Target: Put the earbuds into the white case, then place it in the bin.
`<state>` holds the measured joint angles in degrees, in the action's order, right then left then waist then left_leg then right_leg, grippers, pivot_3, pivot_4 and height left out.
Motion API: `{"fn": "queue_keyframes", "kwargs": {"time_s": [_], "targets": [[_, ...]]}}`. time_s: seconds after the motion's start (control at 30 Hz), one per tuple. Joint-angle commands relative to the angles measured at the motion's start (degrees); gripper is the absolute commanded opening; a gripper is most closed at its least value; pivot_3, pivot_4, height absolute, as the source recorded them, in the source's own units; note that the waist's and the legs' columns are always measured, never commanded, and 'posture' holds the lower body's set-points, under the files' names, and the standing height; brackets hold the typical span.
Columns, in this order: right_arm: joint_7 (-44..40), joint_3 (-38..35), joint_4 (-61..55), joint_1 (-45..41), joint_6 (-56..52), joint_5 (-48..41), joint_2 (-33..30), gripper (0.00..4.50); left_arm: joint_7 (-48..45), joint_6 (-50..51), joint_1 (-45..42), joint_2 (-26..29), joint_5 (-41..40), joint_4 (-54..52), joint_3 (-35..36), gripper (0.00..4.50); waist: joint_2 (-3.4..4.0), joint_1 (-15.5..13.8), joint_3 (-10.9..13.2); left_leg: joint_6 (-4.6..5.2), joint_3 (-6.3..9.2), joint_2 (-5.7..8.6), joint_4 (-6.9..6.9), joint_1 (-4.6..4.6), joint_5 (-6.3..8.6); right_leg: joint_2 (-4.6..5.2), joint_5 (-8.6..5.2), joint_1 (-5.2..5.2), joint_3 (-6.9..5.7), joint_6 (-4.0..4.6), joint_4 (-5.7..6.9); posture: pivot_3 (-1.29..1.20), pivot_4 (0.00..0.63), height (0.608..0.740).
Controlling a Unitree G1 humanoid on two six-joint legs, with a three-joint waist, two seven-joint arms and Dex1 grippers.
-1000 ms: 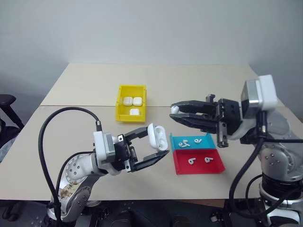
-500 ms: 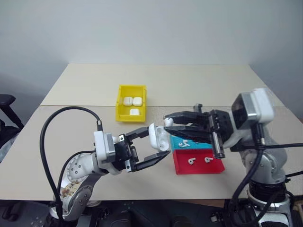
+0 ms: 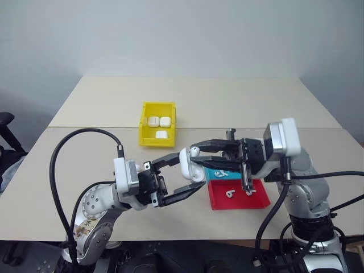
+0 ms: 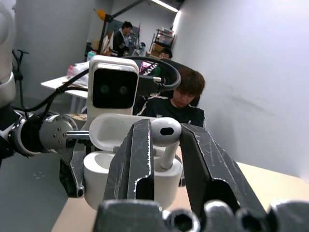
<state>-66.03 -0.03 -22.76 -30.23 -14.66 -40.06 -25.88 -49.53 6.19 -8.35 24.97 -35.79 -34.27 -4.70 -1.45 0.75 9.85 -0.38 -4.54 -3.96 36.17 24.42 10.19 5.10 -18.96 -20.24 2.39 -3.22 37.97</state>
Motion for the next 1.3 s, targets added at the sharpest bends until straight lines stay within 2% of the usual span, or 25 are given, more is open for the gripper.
{"fn": "queue_keyframes", "kwargs": {"time_s": [0.03,0.17,0.23,0.27,0.33,0.6,0.73,0.83,0.97,1.13,1.3], "targets": [[-0.9,0.2,-0.7,0.3,1.8,0.3,-0.6,0.66,-0.1,-1.2,-0.6,-0.5,0.1,-1.2,-0.1,2.75,0.0,0.0,0.0,0.0,0.0,0.0,0.0,0.0,0.0,0.0,0.0,0.0,0.0,0.0,0.0,0.0,0.15,0.74],[-2.2,0.7,-0.7,0.7,1.9,0.5,-1.2,0.66,-0.1,-1.4,-0.7,-0.9,0.3,-1.0,-0.2,2.75,0.0,0.0,0.0,0.0,0.0,0.0,0.0,0.0,0.0,0.0,0.0,0.0,0.0,0.0,0.0,0.0,0.15,0.74],[-2.7,1.1,-0.7,0.8,2.2,0.8,-1.4,1.34,-0.2,-1.4,-0.8,-1.0,0.5,-0.8,-0.2,2.75,0.0,0.0,0.0,0.0,0.0,0.0,0.0,0.0,0.0,0.0,0.0,0.0,0.0,0.0,0.0,0.0,0.15,0.74],[-2.9,1.4,-0.7,0.9,2.4,1.2,-1.5,1.48,-0.2,-1.4,-0.8,-1.1,0.6,-0.8,-0.2,2.75,0.0,0.0,0.0,0.0,0.0,0.0,0.0,0.0,0.0,0.0,0.0,0.0,0.0,0.0,0.0,0.0,0.15,0.74],[-3.5,1.9,-0.8,1.1,2.8,1.9,-2.0,2.13,-0.1,-1.3,-0.8,-1.2,0.9,-0.8,-0.3,2.75,0.0,0.0,0.0,0.0,0.0,0.0,-0.01,0.0,0.0,0.0,0.0,0.0,0.0,0.0,-0.01,0.0,0.15,0.74],[-6.1,0.4,-0.5,1.2,3.5,1.5,-5.4,2.13,0.0,-1.3,-0.3,-0.6,2.5,0.2,0.5,2.75,0.0,0.0,0.0,0.0,0.0,0.0,-0.02,0.0,0.0,0.0,0.0,0.0,0.0,0.0,-0.02,0.0,0.15,0.74],[-8.8,-1.0,1.1,-1.9,-0.4,2.9,-14.6,2.13,-2.3,-5.6,0.4,1.9,7.4,4.9,2.6,2.75,0.01,-0.1,0.0,0.0,-0.02,0.01,-0.03,0.0,0.0,0.02,0.0,0.01,0.0,0.0,-0.04,0.0,0.15,0.74],[-10.7,1.8,5.0,-6.1,-2.7,8.5,-22.1,2.13,-3.9,-10.3,0.9,3.6,11.1,9.3,3.5,2.75,0.01,0.1,0.0,0.0,-0.03,0.0,-0.03,-0.04,0.0,0.01,0.0,0.0,-0.01,0.01,-0.05,0.0,0.15,0.74],[-16.5,9.2,14.1,-13.2,4.1,22.1,-28.4,2.13,-3.9,-12.5,3.5,4.3,12.5,10.4,4.1,2.75,0.01,0.3,0.0,0.01,-0.12,-0.01,-0.16,-0.04,0.01,0.03,0.0,-0.03,0.04,0.01,-0.21,0.0,0.15,0.74],[-17.3,18.7,28.8,-22.5,16.9,38.6,-27.7,2.13,-2.4,-13.5,6.1,3.5,14.1,9.5,3.5,2.75,0.01,0.1,0.0,0.03,-0.2,-0.01,-0.24,0.03,0.02,0.04,0.0,-0.13,0.06,0.01,-0.32,0.0,0.15,0.74],[-20.4,24.5,39.8,-28.3,27.6,46.5,-24.6,2.13,-0.8,-13.6,8.0,2.7,15.4,7.9,2.3,2.75,0.01,0.1,0.0,0.04,-0.27,-0.02,-0.24,0.06,0.02,0.06,0.0,-0.15,0.06,0.01,-0.37,0.0,0.15,0.74]]}}
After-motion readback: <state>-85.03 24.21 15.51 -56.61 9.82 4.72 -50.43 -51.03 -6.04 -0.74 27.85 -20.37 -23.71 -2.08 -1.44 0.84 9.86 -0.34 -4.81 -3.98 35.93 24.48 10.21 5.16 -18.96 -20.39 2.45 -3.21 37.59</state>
